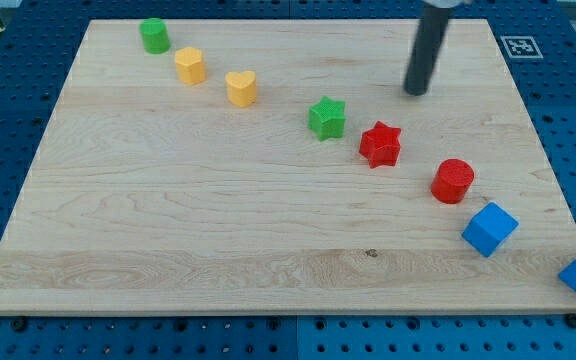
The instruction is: Move your arm towards the top right of the red circle
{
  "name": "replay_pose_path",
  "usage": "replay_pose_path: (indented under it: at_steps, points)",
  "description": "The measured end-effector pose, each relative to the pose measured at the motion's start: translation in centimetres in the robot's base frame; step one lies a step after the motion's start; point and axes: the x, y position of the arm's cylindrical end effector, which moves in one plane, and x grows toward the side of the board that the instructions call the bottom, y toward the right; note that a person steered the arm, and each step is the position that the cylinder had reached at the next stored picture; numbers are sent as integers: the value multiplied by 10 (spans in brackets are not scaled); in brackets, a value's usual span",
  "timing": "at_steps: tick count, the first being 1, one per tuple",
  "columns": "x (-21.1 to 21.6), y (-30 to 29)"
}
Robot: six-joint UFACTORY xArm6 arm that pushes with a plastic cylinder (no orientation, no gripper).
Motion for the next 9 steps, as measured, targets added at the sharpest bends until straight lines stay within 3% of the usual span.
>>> replay_pose_path:
  at_steps: [1,3,5,9]
  points:
    - [2,73]
    - [35,147]
    - [103,135]
    - [106,95]
